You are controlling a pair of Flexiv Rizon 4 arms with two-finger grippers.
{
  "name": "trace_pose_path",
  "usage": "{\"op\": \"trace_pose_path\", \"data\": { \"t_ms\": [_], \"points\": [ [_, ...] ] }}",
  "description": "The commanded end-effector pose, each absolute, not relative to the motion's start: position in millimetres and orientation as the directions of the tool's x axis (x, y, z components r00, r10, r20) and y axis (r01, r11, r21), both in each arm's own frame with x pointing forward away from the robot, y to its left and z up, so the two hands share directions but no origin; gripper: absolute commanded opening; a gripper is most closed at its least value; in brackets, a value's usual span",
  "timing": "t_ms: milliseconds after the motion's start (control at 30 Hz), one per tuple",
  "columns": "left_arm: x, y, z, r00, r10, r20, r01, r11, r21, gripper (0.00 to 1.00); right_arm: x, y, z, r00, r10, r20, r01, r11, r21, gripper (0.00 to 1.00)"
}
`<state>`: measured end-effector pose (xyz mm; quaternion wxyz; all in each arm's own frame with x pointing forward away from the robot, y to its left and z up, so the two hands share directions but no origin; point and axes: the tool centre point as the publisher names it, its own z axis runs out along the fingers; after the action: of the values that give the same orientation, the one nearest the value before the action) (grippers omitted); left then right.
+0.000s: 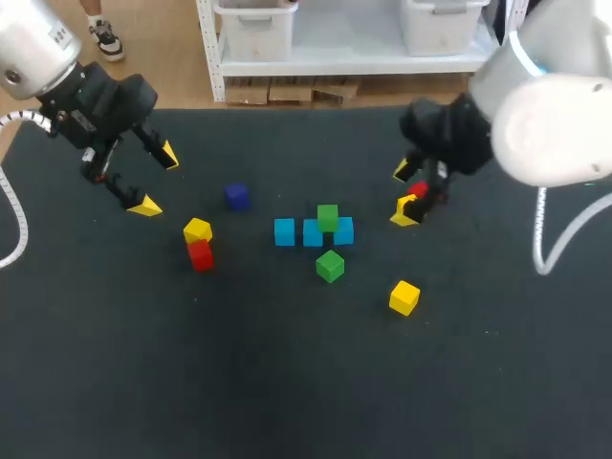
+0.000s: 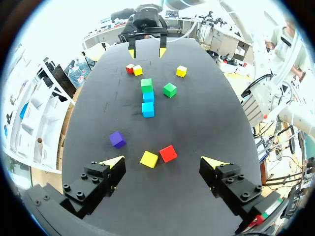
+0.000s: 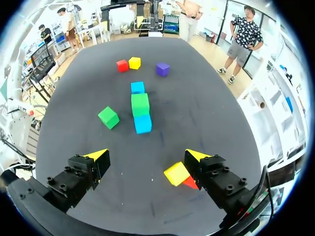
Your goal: Place the blue cubes, place green cubes on the blue cubes, place the yellow cubes on the green cubes, then place the red cubes on the yellow cubes, and place purple cube on the red cubes.
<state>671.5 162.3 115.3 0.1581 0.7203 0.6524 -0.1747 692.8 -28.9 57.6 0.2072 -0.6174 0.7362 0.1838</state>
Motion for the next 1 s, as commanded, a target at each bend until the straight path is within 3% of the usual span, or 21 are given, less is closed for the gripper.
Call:
{"op": "trace_pose_path", "data": {
  "t_ms": [33,1000],
  "points": [
    [673,163,115,0.090,0.884,-0.459,0.995,-0.102,-0.001,1.00,686,-44,59,-0.142,-0.787,-0.600,-0.986,0.168,0.013,1.00],
    [671,162,114,0.093,0.880,-0.466,0.995,-0.104,0.003,1.00,673,-74,57,-0.054,-0.749,-0.661,-0.995,0.093,-0.023,1.00]
  ]
}}
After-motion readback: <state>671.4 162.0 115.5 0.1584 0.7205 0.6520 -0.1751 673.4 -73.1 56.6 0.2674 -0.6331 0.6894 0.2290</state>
